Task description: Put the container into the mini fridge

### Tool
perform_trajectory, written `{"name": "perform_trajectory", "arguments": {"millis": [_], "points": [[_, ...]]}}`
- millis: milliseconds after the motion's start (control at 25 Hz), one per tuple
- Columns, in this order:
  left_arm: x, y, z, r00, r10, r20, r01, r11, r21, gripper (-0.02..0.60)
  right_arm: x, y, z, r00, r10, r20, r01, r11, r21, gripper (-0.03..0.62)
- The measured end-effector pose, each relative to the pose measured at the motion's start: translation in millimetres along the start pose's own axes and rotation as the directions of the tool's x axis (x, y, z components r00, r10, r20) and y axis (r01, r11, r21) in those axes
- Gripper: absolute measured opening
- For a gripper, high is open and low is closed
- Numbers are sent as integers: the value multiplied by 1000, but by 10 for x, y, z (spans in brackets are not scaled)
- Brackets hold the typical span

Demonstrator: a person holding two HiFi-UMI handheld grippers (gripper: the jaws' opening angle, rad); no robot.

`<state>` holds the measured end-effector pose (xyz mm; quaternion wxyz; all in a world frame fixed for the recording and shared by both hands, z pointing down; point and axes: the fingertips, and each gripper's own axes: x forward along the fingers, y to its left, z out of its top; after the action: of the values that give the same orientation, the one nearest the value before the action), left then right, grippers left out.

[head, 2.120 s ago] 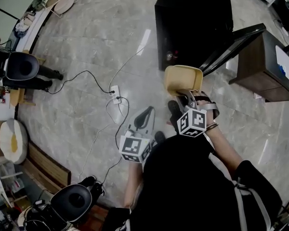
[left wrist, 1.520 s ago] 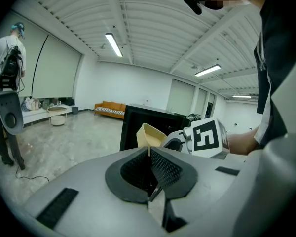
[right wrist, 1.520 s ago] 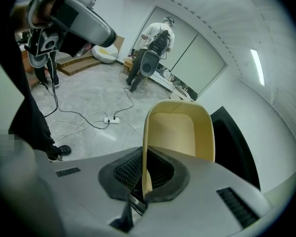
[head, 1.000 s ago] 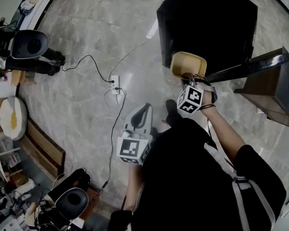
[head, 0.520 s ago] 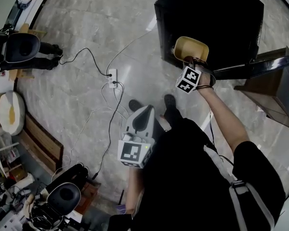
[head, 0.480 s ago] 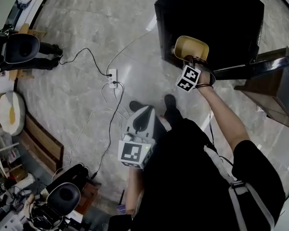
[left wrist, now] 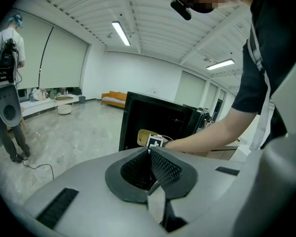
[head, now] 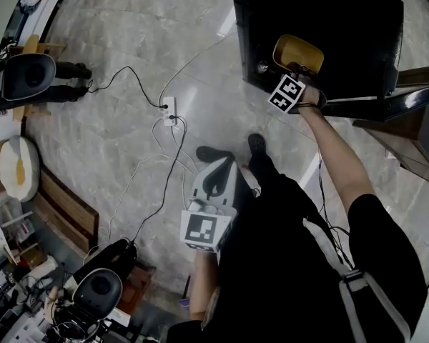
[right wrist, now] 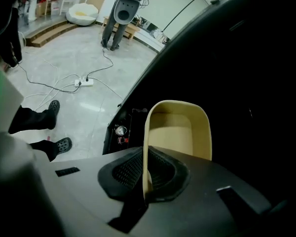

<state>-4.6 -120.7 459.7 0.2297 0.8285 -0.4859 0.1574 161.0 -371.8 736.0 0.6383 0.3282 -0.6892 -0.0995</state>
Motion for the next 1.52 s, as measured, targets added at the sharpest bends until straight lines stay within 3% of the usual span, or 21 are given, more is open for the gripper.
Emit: {"name": "perform_trajectory", "arguments": {"millis": [240,640,1520], "points": [[67,64,-31,1000,2,-16,-2,1000,-16,41,240,-283,-1,997,-73,-17,72,997,-26,34],[59,-41,-18,1000,-2,-15,1,999,-47,41,540,-388,-164,982,-175,-69,170,983,-69,35],[123,-222,-225,998,-26,-62,24,999,-30,41,941,-472,-183,968,-223,-112,212,972,-98,73]]}}
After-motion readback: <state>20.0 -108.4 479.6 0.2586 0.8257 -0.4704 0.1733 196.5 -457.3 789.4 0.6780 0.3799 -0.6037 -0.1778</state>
